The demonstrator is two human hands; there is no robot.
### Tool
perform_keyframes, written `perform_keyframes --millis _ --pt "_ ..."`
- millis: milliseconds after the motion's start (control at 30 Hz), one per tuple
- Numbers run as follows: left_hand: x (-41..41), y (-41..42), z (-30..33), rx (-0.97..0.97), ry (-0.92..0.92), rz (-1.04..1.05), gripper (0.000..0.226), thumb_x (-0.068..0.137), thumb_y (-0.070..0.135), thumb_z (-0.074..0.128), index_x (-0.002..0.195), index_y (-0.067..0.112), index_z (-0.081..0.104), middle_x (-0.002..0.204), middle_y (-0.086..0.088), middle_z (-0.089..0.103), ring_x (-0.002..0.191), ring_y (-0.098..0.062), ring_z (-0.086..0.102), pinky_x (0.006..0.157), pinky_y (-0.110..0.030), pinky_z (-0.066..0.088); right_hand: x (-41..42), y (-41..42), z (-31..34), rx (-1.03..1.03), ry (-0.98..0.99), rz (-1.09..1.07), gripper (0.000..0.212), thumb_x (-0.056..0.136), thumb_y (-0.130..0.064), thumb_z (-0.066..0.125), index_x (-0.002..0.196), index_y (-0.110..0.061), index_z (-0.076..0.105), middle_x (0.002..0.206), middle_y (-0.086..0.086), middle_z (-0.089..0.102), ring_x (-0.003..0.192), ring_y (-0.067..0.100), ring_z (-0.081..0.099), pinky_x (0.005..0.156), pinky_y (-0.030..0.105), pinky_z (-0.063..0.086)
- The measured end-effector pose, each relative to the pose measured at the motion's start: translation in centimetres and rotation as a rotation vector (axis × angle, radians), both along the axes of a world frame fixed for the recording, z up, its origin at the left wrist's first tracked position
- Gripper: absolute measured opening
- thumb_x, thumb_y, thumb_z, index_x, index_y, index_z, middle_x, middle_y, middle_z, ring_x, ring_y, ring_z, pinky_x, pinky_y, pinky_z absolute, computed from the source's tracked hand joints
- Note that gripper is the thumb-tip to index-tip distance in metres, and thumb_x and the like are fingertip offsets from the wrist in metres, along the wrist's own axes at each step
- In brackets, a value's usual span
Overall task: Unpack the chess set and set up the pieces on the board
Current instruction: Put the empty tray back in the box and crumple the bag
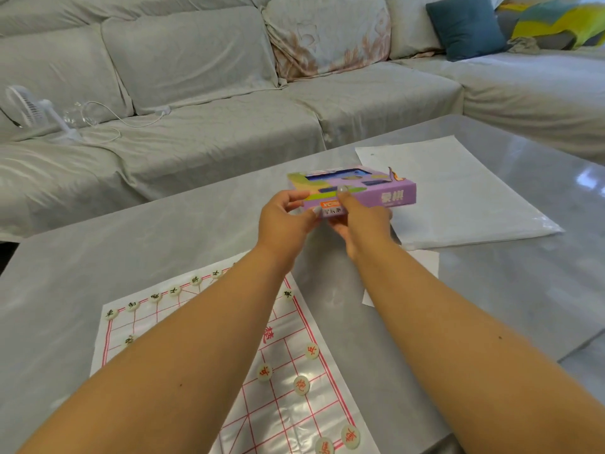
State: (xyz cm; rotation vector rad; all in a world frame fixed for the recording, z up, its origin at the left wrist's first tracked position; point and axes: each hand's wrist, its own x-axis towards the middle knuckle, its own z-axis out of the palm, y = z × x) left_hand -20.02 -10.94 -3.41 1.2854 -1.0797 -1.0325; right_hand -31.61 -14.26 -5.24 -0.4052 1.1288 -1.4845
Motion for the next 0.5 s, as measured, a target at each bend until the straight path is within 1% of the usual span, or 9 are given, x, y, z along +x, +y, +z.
perform_keyframes --millis 67,100,133,200,267,333,400,467,500 --pt "0.2 0.2 0.0 0.067 0.016 -0.029 0.013 0.089 0.008 0.064 0.100 0.014 0.062 0.107 -0.014 0.066 0.097 -0.026 0.068 0.082 -0.037 0.058 0.9 -0.5 0.0 0.057 0.034 -0.034 0.056 0.076 -0.015 0.075 0.119 -0.016 0.039 0.103 0.009 0.065 0.083 0.023 0.068 0.072 0.044 0.059" --pt "0.7 0.3 0.2 0.103 -0.004 -0.018 0.010 0.092 0.012 0.060 0.102 0.013 0.062 0.103 -0.010 0.068 0.095 -0.024 0.068 0.080 -0.034 0.058 1.0 -0.7 0.2 0.071 0.031 -0.031 0.054 0.077 -0.014 0.073 0.120 -0.017 0.040 0.102 0.009 0.066 0.081 0.022 0.069 0.072 0.044 0.059" --pt "1.4 0.1 0.2 0.128 -0.029 0.006 0.010 0.094 0.015 0.057 0.104 0.014 0.061 0.098 -0.006 0.067 0.092 -0.021 0.068 0.081 -0.032 0.057 0.8 -0.9 0.3 0.065 0.021 -0.014 0.050 0.079 -0.011 0.070 0.120 -0.017 0.043 0.100 0.009 0.066 0.079 0.022 0.069 0.072 0.044 0.059" --pt "3.5 -0.6 -0.1 0.151 -0.031 0.077 0.015 0.094 0.017 0.056 0.109 0.015 0.058 0.093 -0.001 0.062 0.087 -0.017 0.062 0.085 -0.035 0.053 0.4 -1.3 0.6 0.051 0.017 0.029 0.037 0.083 -0.007 0.063 0.115 -0.017 0.048 0.093 0.009 0.067 0.077 0.021 0.068 0.075 0.045 0.058" --pt "5.9 -1.3 -0.4 0.187 -0.025 0.154 0.028 0.093 0.017 0.058 0.120 0.013 0.053 0.102 -0.004 0.058 0.089 -0.017 0.055 0.090 -0.037 0.051 0.1 -1.5 0.8 0.046 0.001 0.070 0.028 0.085 -0.006 0.057 0.110 -0.018 0.050 0.088 0.008 0.066 0.076 0.021 0.066 0.076 0.043 0.057" --pt "8.5 -1.8 -0.7 0.238 -0.010 0.216 0.041 0.093 0.017 0.059 0.131 0.010 0.047 0.112 -0.008 0.052 0.096 -0.020 0.052 0.094 -0.038 0.049 0.2 -2.0 1.0 0.034 0.008 0.117 0.016 0.087 -0.008 0.054 0.100 -0.018 0.054 0.084 0.007 0.066 0.073 0.020 0.065 0.075 0.040 0.054" --pt "11.5 -2.3 -1.3 0.274 -0.017 0.267 0.047 0.093 0.016 0.058 0.136 0.008 0.042 0.114 -0.010 0.049 0.093 -0.020 0.051 0.093 -0.038 0.048 0.8 -3.0 1.0 0.033 0.059 0.169 0.007 0.088 -0.012 0.052 0.090 -0.017 0.056 0.083 0.006 0.066 0.072 0.020 0.064 0.075 0.039 0.053" --pt "14.4 -2.6 -2.0 0.319 -0.068 0.311 0.051 0.091 0.017 0.059 0.137 0.008 0.040 0.114 -0.011 0.050 0.085 -0.017 0.052 0.095 -0.040 0.047 2.0 -4.3 0.8 0.036 0.136 0.232 0.010 0.090 -0.019 0.053 0.097 -0.015 0.060 0.085 0.007 0.067 0.071 0.021 0.065 0.071 0.038 0.055" --pt "15.7 -2.7 -2.3 0.344 -0.095 0.331 0.054 0.089 0.019 0.061 0.138 0.009 0.040 0.118 -0.011 0.051 0.088 -0.019 0.053 0.099 -0.041 0.046 2.7 -4.9 0.6 0.038 0.184 0.256 0.014 0.090 -0.022 0.055 0.100 -0.013 0.061 0.085 0.007 0.067 0.069 0.021 0.065 0.066 0.036 0.056"
